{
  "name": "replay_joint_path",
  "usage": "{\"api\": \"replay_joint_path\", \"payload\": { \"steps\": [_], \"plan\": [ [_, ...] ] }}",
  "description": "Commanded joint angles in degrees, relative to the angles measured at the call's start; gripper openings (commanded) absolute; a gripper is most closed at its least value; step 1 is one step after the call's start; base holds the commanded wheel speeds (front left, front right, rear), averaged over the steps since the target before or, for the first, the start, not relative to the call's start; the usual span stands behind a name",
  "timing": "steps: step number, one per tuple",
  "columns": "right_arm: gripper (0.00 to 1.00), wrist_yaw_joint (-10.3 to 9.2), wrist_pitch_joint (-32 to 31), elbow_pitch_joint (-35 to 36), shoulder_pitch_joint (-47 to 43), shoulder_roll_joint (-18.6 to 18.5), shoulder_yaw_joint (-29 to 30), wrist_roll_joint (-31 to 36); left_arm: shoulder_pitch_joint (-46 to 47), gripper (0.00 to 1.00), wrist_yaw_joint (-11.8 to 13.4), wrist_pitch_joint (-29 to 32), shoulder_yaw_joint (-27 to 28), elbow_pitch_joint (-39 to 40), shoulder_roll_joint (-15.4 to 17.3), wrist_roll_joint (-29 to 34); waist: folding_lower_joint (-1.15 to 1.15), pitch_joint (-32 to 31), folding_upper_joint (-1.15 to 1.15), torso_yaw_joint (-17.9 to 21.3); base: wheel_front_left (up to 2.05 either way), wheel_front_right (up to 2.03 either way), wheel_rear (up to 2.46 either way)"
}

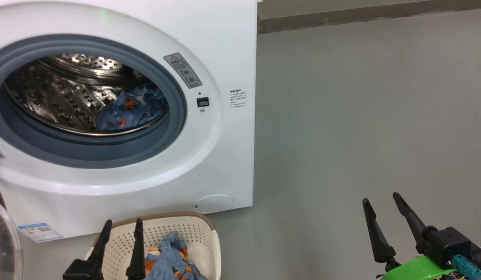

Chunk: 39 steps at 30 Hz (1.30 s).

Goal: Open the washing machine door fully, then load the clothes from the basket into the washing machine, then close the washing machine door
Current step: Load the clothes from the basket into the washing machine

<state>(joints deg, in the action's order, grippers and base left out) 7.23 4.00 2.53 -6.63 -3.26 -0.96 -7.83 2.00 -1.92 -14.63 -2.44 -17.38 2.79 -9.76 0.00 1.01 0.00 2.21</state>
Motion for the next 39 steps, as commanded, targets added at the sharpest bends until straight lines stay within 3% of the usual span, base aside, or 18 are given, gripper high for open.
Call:
{"api": "replay_joint_path", "payload": {
  "steps": [1, 17, 26, 39],
  "plan": [
    [1.00, 0.25, -0.10, 1.80, 0.88, -0.30, -0.90, 0.63, 1.18, 1.00, -0.02, -0.37, 2.01, 0.87, 0.35, 0.68, 0.00, 0.08, 0.00, 0.16, 0.00, 0.00, 0.00],
    [1.00, 0.25, -0.16, 1.83, 1.90, -0.02, -1.02, 0.50, 2.55, 1.00, 0.37, -0.37, 2.45, -2.84, 0.16, 0.61, 0.00, 2.22, 0.00, 0.20, 0.00, 0.00, 0.00],
    [1.00, 0.25, -0.24, 2.81, 4.75, -0.60, -1.68, -0.41, 11.80, 1.00, 0.18, 0.28, 0.87, -20.59, 0.15, 0.03, 0.00, 8.95, 0.00, 0.66, 0.00, 0.00, 0.00],
    [1.00, 0.25, 1.10, 4.36, 14.37, -3.14, -5.26, -3.09, 33.42, 1.00, -0.62, 3.82, 0.88, -46.60, 1.87, -1.72, 0.00, 28.82, 0.00, 5.63, 0.00, 0.00, 0.00]
  ]
}}
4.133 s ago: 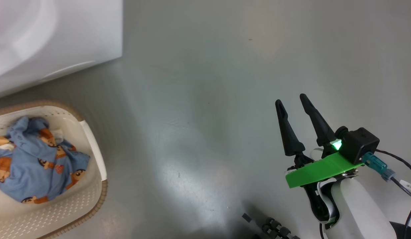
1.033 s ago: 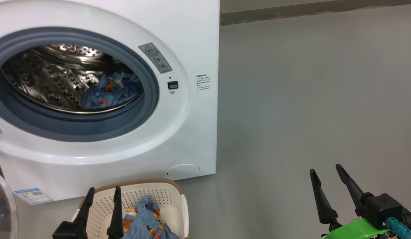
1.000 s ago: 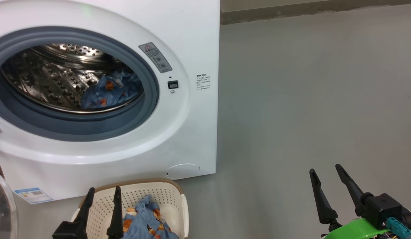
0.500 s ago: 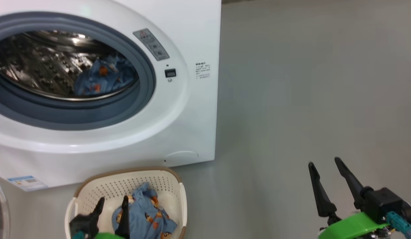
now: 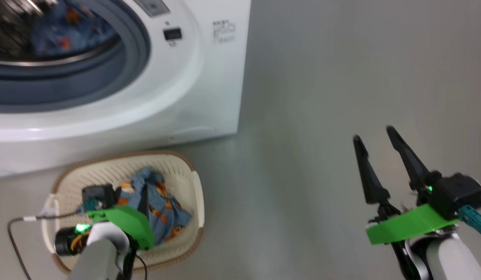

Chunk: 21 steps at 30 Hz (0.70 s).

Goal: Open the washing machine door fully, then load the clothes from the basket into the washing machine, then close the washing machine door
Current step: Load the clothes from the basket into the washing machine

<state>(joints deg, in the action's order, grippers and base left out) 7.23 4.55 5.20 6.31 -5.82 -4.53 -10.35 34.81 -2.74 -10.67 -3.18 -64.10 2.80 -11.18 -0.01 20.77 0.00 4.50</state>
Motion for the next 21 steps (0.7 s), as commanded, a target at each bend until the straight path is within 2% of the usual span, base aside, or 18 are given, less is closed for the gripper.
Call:
{"api": "replay_joint_path", "payload": {
  "steps": [1, 8, 21],
  "plan": [
    [1.00, 0.25, 0.87, 1.59, 2.36, -0.74, -2.35, -0.77, 1.82, 1.00, 0.40, 0.17, 1.81, -1.23, 2.23, -0.52, 0.01, 10.43, 0.00, 3.82, 0.00, 0.00, 0.00],
    [1.00, 0.25, 3.22, 0.30, 7.28, -1.37, -5.01, -1.94, 7.28, 1.00, 1.91, 4.12, 2.62, -7.55, 4.59, -1.72, 0.01, 18.06, 0.00, 6.40, 0.00, 0.00, 0.00],
    [1.00, 0.25, 5.48, 0.19, 10.94, -1.25, -7.94, -3.31, 11.88, 1.00, 5.09, 9.65, 4.49, -9.41, 8.62, -4.31, 0.01, 28.32, 0.00, 8.61, 0.00, 0.00, 0.00]
  ]
}}
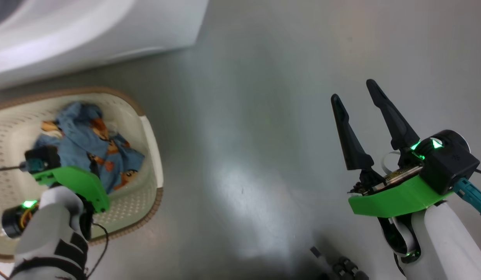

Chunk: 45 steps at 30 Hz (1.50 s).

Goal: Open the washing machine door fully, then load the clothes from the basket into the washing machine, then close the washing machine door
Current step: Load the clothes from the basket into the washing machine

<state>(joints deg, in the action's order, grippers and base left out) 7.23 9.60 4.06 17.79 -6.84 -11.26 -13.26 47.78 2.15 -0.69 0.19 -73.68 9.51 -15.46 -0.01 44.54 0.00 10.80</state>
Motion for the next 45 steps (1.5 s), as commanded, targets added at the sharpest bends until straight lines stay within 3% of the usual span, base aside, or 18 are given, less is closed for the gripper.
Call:
{"api": "replay_joint_path", "payload": {
  "steps": [1, 8, 13, 16, 17, 31, 45],
  "plan": [
    [1.00, 0.25, 0.54, 1.36, -0.32, -0.21, -1.43, -0.50, -0.70, 1.00, 0.58, -0.04, 1.13, 0.13, 2.20, -0.09, 0.01, 5.37, 0.00, 2.50, 0.00, 0.00, 0.00],
    [1.00, 0.25, 1.93, 1.43, 1.53, 0.50, -2.71, -1.40, 2.23, 1.00, 3.10, 2.46, 1.12, -0.06, 4.68, -0.36, 0.01, 11.04, 0.00, 4.48, 0.00, 0.00, 0.00],
    [1.00, 0.25, 3.00, 0.62, 2.47, 1.03, -3.69, -2.14, 3.02, 1.00, 3.40, 3.30, 1.24, -0.13, 6.52, -0.85, 0.01, 13.28, 0.00, 6.05, 0.00, 0.00, 0.00],
    [1.00, 0.25, 3.52, -0.22, 2.64, 1.26, -3.83, -2.37, 2.98, 0.15, 3.22, 3.34, 1.05, -0.16, 6.80, -1.02, 0.01, 13.64, 0.00, 6.39, 0.00, 0.00, 0.00],
    [1.00, 0.25, 3.65, -0.46, 2.71, 1.30, -3.84, -2.39, 3.00, 0.00, 3.10, 3.07, 0.97, -0.16, 6.88, -1.06, 0.01, 13.70, 0.00, 6.40, 0.00, 0.00, 0.00],
    [1.00, 0.25, 4.43, -2.84, 3.77, 0.86, -3.02, -2.14, 2.20, 0.00, -0.12, -2.79, 0.51, -0.23, 7.84, -2.40, 0.01, 11.37, 0.00, 5.02, 0.00, 0.00, 0.00],
    [1.00, 0.25, 2.74, -3.94, 0.31, -0.64, 1.68, -0.37, 1.90, 0.00, -0.70, -13.40, -2.15, 0.57, 0.82, -1.79, 0.01, 1.19, 0.00, -1.65, 0.00, 0.00, 0.00]
  ]
}}
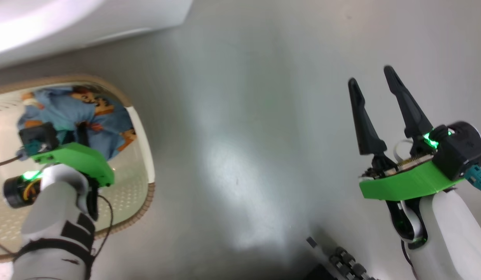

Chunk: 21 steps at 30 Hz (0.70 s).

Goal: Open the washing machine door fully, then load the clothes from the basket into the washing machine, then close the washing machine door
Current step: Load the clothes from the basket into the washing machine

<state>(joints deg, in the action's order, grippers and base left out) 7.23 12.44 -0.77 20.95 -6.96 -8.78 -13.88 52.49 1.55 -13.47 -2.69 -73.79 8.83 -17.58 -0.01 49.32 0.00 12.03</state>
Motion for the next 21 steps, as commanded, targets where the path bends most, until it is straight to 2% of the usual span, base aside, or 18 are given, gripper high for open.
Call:
{"api": "replay_joint_path", "payload": {
  "steps": [1, 5, 14, 21],
  "plan": [
    [1.00, 0.25, -0.38, 0.78, -3.37, -0.63, -0.29, 0.40, -3.07, 0.00, -0.10, -0.93, 0.34, 1.13, 0.97, 0.63, 0.01, -4.56, 0.00, -3.43, 0.00, 0.00, 0.00],
    [1.00, 0.25, -1.31, 0.42, -5.46, -0.75, 1.09, 0.94, -4.99, 0.00, 0.12, -1.46, -0.14, 4.47, -0.90, 1.07, 0.01, -8.78, 0.00, -5.42, 0.00, 0.00, 0.00],
    [1.00, 0.25, -3.05, -0.40, -9.95, -0.54, 2.33, 1.53, -16.02, 0.00, 1.55, -1.51, 1.81, 20.50, -3.03, 2.51, 0.01, -19.19, 0.00, -8.57, 0.00, 0.00, 0.00],
    [1.00, 0.25, -4.50, -0.91, -13.83, -0.02, 2.54, 1.86, -25.88, 0.00, 1.04, -1.52, 2.37, 31.64, -4.11, 4.98, 0.01, -27.88, 0.00, -10.02, 0.00, 0.00, 0.00]
  ]
}}
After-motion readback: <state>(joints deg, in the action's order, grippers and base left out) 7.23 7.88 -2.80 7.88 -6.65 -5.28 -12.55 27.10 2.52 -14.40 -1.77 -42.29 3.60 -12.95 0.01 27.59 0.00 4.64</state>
